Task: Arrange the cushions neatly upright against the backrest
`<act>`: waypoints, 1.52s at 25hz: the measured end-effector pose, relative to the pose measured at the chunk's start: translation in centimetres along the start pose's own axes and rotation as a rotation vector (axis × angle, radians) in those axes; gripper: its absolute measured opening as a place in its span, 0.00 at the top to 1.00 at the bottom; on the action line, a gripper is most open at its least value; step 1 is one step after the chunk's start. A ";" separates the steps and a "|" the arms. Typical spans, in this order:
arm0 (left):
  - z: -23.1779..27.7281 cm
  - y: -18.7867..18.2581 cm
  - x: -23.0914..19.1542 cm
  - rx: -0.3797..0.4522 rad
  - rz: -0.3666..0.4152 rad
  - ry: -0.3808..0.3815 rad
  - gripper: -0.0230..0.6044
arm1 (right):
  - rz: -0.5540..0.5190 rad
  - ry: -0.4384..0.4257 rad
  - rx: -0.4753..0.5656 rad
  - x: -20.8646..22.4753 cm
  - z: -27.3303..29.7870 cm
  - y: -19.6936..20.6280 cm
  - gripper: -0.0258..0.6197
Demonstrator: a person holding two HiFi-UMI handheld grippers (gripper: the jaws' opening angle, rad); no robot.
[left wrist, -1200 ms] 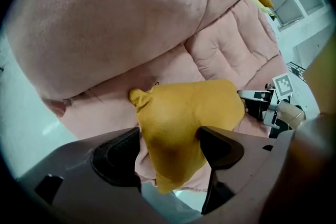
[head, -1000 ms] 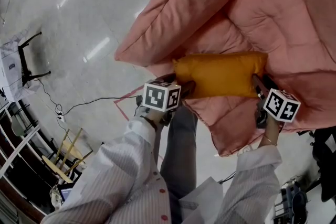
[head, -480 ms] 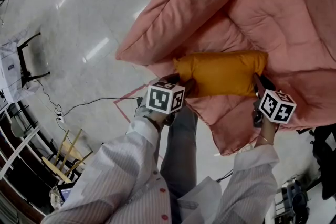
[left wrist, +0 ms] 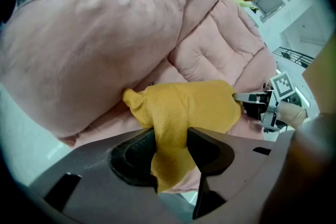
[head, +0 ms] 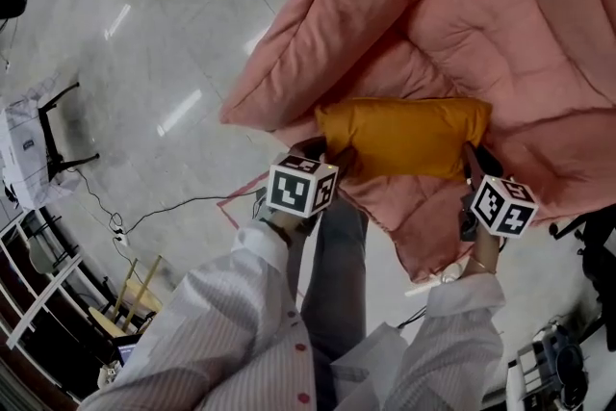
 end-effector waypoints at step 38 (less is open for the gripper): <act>0.0 -22.9 9.9 0.088 0.701 0.167 0.66 | 0.508 0.275 0.516 3.9 -9.1 -2.7 0.83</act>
Point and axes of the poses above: the fingertips, and each gripper's own axes: z forward along the fingers, x to its right, y out of its underside, the point moved 3 cm from there along -z, backward along the fingers, and after that the axes turned 1 degree about x, right-handed, at the moved point
